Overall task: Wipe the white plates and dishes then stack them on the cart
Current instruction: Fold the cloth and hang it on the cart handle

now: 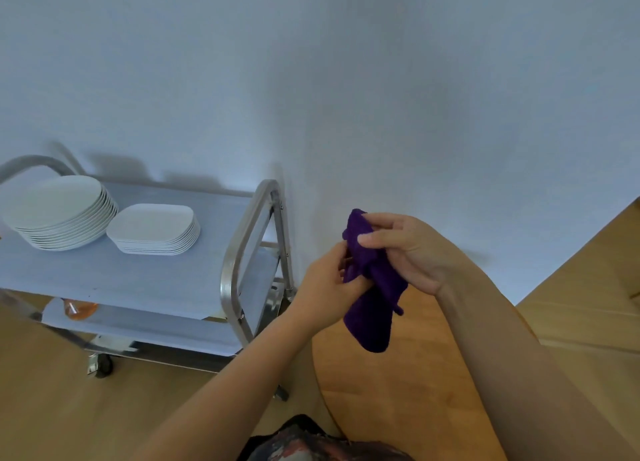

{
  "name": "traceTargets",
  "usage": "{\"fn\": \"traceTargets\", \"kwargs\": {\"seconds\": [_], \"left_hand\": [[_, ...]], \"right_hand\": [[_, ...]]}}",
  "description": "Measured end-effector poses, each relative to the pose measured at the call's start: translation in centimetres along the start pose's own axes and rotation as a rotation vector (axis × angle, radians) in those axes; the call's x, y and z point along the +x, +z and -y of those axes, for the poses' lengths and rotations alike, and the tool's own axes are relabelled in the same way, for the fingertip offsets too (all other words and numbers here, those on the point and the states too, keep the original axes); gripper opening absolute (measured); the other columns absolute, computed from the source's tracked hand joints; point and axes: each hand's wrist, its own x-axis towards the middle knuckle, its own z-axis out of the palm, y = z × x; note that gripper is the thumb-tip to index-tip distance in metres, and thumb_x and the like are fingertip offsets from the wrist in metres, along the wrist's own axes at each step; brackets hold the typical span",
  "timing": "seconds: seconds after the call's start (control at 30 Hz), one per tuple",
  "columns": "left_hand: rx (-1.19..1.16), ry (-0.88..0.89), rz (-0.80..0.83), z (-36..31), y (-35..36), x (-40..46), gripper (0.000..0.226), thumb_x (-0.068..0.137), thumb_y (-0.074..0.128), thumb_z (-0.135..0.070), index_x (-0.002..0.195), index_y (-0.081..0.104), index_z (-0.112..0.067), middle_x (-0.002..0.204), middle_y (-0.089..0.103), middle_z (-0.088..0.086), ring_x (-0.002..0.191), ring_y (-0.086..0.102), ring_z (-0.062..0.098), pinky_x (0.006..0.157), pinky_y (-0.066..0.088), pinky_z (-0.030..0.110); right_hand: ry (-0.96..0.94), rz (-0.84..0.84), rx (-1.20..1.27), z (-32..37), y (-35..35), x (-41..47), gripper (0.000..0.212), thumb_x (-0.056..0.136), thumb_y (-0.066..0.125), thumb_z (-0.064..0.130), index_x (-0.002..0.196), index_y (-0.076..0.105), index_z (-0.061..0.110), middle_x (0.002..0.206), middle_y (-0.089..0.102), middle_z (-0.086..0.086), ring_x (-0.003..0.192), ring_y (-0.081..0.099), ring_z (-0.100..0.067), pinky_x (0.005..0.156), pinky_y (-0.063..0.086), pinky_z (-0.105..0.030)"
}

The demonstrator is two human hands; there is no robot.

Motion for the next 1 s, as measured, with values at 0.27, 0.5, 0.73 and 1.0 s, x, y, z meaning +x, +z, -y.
{"fn": "traceTargets", "kwargs": {"seconds": [0.27,0.5,0.73,1.0], "left_hand": [[-0.172,-0.114,-0.004,-0.4,-0.4,0.6,0.014,0.095,0.050,-0.010,0.095,0.063,-0.015,0.082,0.071,-0.003,0.080,0.067,0.013,0.068,0.054,0.021],[-0.216,-0.301,0.080,-0.4,-1.7,1.4,0.017,0.096,0.046,-0.016,0.093,0.062,-0.017,0.077,0.067,-0.006,0.072,0.065,0.006,0.064,0.050,0.016],[-0.113,-0.266,-0.012,-0.6,-3.4,2.2,0.028,0.099,0.037,-0.036,0.085,0.057,-0.021,0.076,0.059,-0.003,0.074,0.058,0.008,0.070,0.044,0.027],[0.509,-0.057,0.056,2.8,-6.3,1.4,0.030,0.086,0.064,-0.035,0.110,0.047,-0.027,0.088,0.060,-0.014,0.079,0.060,0.002,0.062,0.050,0.014]], "right_hand": [[-0.074,-0.077,-0.261,-0.6,-0.5,0.3,0.075,0.078,0.063,-0.014,0.137,0.040,0.026,0.117,0.062,-0.006,0.102,0.063,-0.025,0.082,0.057,-0.037],[-0.209,-0.308,-0.633,-0.3,-0.2,0.7,0.051,0.082,0.052,-0.008,0.121,0.050,0.026,0.094,0.061,0.001,0.083,0.061,-0.012,0.061,0.050,-0.019],[-0.014,-0.210,0.080,0.8,-0.1,0.9,0.034,0.080,0.044,-0.004,0.102,0.064,0.011,0.092,0.062,-0.011,0.080,0.060,-0.021,0.060,0.055,-0.027],[-0.082,-0.289,-0.347,1.2,-1.5,1.0,0.020,0.079,0.073,0.008,0.093,0.068,0.022,0.093,0.070,-0.004,0.082,0.067,-0.019,0.062,0.055,-0.027]]}}
